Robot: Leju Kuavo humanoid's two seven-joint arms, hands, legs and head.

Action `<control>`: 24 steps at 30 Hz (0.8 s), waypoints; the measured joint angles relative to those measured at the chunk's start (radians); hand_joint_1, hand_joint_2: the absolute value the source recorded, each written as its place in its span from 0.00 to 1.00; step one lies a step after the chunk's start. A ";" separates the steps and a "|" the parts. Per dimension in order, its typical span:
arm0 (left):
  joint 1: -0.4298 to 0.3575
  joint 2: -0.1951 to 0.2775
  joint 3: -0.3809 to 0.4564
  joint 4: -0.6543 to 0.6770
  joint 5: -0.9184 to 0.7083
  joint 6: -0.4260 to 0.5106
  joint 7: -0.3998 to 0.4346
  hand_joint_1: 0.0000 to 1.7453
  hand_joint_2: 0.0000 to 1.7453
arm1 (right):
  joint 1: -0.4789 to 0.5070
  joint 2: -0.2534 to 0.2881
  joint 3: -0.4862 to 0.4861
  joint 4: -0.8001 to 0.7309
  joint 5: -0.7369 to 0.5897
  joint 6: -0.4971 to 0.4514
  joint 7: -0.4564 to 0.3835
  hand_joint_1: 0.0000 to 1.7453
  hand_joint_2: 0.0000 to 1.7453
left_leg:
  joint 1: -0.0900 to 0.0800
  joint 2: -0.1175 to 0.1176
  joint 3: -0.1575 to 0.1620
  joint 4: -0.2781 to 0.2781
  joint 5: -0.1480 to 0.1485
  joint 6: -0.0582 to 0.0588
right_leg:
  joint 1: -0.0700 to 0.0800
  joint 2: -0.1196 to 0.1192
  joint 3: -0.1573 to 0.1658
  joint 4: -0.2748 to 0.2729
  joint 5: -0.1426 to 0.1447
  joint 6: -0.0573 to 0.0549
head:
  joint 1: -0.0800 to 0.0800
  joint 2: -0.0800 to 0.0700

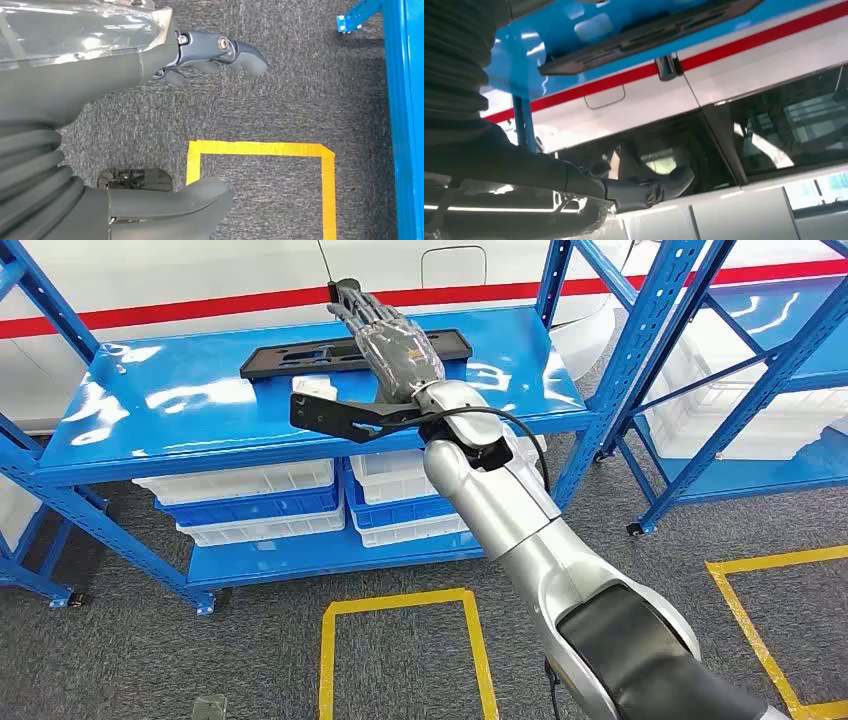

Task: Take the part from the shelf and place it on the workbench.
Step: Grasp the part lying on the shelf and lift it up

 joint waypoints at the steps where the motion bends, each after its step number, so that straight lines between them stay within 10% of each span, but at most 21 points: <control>1: 0.001 0.001 0.000 0.000 0.002 -0.002 0.001 0.00 0.00 | 0.002 -0.001 -0.003 0.000 -0.005 0.004 -0.003 0.00 1.00 | 0.000 0.000 0.000 0.000 0.000 0.000 | 0.000 0.000 0.000 0.000 0.000 0.000 | 0.000 0.000; 24: 0.061 0.028 0.001 0.002 -0.004 0.121 0.189 0.00 0.00 | 0.018 -0.118 -0.121 -0.144 -0.187 0.077 -0.052 0.00 1.00 | 0.000 0.000 0.000 0.000 0.000 0.000 | 0.000 0.000 0.000 0.000 0.000 0.000 | 0.000 0.000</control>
